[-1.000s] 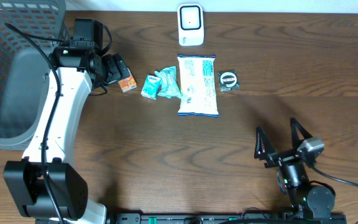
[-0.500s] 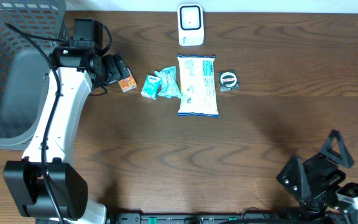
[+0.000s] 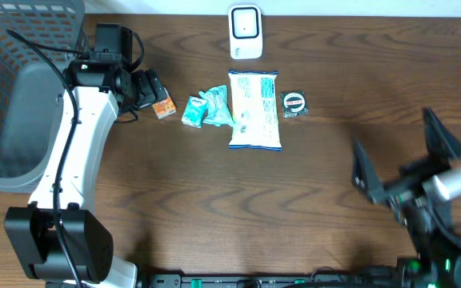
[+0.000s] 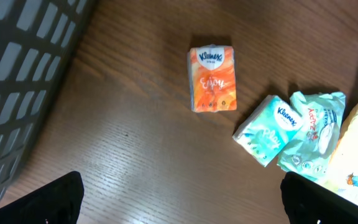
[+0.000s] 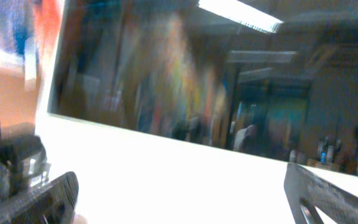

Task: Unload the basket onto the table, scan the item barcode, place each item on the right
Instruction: 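Raise the right gripper and reach toward the Zam-Buk tin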

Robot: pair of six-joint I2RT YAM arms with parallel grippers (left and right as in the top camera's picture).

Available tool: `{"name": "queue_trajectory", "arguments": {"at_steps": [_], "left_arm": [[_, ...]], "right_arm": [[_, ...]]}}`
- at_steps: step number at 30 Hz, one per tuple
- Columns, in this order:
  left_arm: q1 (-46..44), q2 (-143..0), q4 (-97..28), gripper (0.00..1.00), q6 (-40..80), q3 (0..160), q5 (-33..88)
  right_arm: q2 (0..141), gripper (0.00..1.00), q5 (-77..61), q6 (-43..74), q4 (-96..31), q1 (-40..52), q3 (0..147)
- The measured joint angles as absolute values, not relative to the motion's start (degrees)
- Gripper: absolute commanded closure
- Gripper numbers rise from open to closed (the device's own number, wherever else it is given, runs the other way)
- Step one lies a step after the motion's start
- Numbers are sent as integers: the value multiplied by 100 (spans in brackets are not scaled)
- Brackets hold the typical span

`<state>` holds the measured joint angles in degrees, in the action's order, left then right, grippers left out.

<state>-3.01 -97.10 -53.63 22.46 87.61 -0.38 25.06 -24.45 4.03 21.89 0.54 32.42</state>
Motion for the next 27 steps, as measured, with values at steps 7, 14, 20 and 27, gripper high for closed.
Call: {"name": "queue_trajectory", "arguments": {"at_steps": [7,14,20,27], "left_arm": [[-301,-9710,-5358,0,2246,8759,-38],[-301,-9710,-5360,0,2246,8759,-38],[-301,-9710,-5360,0,2246,8759,-38],[-301,-9710,-5360,0,2246,8759,-38]], "right_arm": [[4864,1,-3468,-58,412,54,4779],[7019,1,-4499,-172,-1157,54,6423],[8038,1,-5186,99,-1286,54,6689],[8726,20,-5867,1111,-1546,54,6692]]}}
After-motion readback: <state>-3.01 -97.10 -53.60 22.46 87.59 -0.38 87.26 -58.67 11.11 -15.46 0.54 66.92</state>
